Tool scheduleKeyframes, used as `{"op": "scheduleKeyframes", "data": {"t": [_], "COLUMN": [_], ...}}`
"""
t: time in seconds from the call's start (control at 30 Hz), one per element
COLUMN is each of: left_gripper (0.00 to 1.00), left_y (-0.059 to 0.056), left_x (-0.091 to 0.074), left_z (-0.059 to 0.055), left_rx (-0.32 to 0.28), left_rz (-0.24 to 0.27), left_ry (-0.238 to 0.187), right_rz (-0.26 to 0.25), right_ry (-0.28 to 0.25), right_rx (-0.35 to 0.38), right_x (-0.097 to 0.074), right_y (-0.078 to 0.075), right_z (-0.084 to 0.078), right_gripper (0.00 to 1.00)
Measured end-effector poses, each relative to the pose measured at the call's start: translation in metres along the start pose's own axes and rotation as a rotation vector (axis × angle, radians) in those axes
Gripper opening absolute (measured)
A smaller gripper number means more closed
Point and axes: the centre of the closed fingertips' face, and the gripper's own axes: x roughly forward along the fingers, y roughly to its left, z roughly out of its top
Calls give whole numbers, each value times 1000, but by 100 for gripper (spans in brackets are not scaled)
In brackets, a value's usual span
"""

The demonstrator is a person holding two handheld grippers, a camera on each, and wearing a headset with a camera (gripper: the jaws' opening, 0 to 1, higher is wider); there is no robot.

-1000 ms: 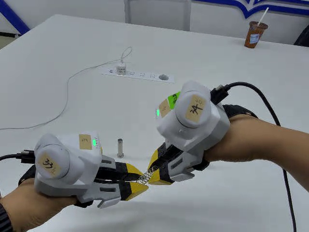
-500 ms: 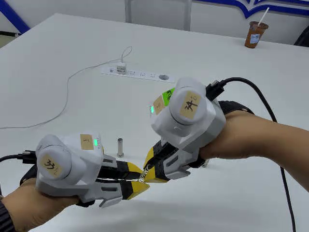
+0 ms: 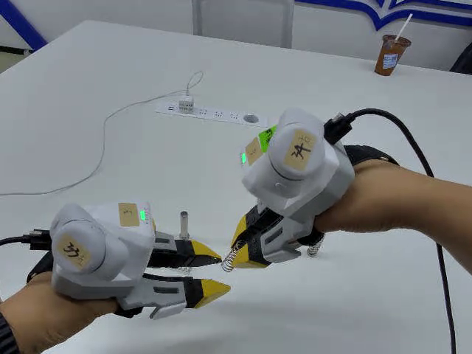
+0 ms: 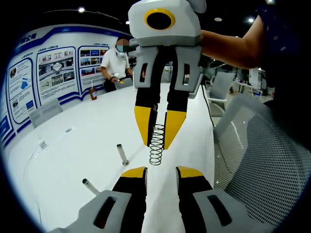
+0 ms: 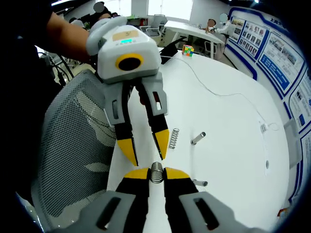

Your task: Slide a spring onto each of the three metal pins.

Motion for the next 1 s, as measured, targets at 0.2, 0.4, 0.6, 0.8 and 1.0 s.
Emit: {"op": "scheduleKeyframes", "data": {"t": [0.2, 0.4, 0.6, 0.8, 1.0], "left_gripper": [31, 35, 38, 41, 42], "left_y": [5, 12, 16, 19, 19], "left_x": [-7, -15, -22, -28, -30], "left_z": [-2, -3, -5, -7, -10], "left_rx": [-17, -41, -58, -70, -80], "left_rz": [20, 51, 79, 96, 108], "left_ry": [-3, -9, -14, -20, -18], "right_rz": [-22, -40, -65, -83, -96], "right_ry": [17, 34, 55, 80, 96], "right_rx": [18, 32, 47, 63, 82], "right_x": [-8, -14, -18, -18, -15], "right_y": [-11, -22, -39, -54, -68], "right_z": [-9, -17, -25, -34, -39], "right_gripper": [12, 12, 12, 12, 12]}}
